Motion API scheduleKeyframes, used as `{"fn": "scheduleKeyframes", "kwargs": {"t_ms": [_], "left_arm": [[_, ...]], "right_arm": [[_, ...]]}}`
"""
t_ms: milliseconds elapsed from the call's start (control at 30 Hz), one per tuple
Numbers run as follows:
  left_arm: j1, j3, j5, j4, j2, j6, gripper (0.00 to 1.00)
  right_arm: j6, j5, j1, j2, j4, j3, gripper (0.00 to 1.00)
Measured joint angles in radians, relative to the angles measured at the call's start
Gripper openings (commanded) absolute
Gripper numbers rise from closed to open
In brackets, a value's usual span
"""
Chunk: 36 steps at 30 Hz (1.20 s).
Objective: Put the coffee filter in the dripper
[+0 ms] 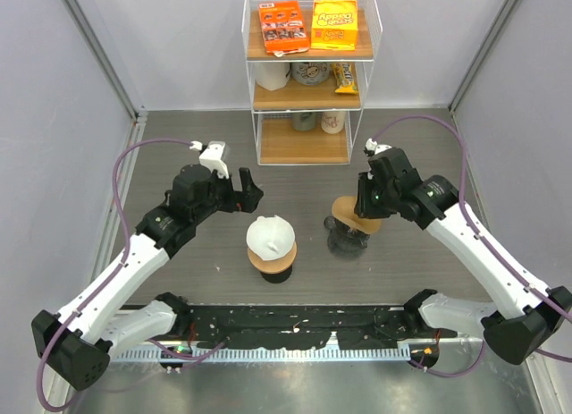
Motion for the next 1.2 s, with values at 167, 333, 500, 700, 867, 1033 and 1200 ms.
{"fn": "scheduleKeyframes", "kwargs": {"t_ms": [167,333,500,700,867,1033,1200], "left_arm": [[0.017,-0.002,0.004,0.0,0.0,-0.004,0.99],[0.042,-0.011,0.019,0.0,-0.005,-0.016,0.99],[0.057,-0.015,0.04,0.0,-0.005,-0.018,0.99],[0.066,-0.016,0.054,0.001,-0.005,-0.02,0.99],[0.072,-0.021,0.06,0.002,-0.005,-0.021,0.99],[0.078,-0.023,0.067,0.001,-0.005,-0.023,0.99],[0.083,-0.023,0.073,0.001,-0.005,-0.025,0.99]], "right_arm": [[-0.002,0.013,0.003,0.042,-0.001,0.0,0.24],[-0.002,0.019,0.018,0.079,0.0,-0.003,0.24],[0.0,0.047,0.035,0.092,-0.002,-0.009,0.24],[0.001,0.076,0.044,0.099,-0.005,-0.022,0.24],[0.002,0.089,0.057,0.121,-0.007,-0.027,0.24],[0.002,0.091,0.084,0.131,-0.008,-0.031,0.25],[0.003,0.098,0.095,0.14,-0.007,-0.04,0.26]]}}
